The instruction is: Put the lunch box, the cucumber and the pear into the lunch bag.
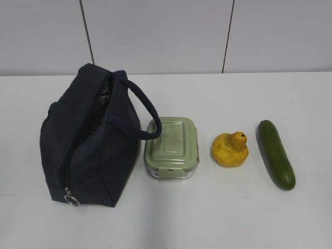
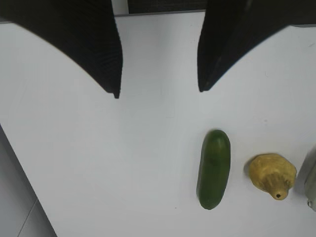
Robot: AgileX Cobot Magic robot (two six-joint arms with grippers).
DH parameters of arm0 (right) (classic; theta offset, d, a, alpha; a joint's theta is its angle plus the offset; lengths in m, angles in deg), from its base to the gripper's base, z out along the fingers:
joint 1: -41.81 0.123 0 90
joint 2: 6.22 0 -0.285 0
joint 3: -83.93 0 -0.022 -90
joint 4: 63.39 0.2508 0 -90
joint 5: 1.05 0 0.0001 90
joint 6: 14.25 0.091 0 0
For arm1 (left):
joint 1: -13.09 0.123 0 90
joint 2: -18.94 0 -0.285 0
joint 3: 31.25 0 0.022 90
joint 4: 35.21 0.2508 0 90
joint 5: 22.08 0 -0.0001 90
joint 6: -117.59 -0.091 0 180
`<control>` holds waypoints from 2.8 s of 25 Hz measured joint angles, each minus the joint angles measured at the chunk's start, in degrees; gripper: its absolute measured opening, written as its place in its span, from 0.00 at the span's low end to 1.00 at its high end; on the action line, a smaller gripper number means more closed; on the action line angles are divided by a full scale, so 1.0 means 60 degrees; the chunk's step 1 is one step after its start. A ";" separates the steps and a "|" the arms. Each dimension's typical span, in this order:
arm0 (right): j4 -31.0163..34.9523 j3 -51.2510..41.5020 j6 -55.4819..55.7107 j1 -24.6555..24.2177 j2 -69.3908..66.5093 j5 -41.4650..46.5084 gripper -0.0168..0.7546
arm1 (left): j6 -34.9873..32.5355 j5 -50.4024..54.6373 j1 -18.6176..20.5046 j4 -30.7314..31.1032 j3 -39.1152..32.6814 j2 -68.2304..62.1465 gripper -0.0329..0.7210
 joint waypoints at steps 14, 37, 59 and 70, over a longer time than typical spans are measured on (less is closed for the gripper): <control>0.0000 0.0000 0.0000 0.0000 0.0000 0.0000 0.53 | 0.0000 0.0000 0.0000 0.0000 0.0000 0.0000 0.36; -0.0058 0.0000 0.0000 0.0000 0.0000 0.0000 0.53 | 0.0000 0.0000 0.0000 -0.0032 0.0000 0.0000 0.36; 0.2188 0.0769 0.0000 0.0000 -0.4915 -0.2121 0.53 | -0.1760 -0.2180 0.0000 -0.3397 0.2133 -0.6488 0.43; 0.3142 0.2414 -0.1586 -0.0042 -1.0159 -0.2809 0.53 | -0.3914 -0.2568 -0.0491 -0.4413 0.4234 -1.0717 0.44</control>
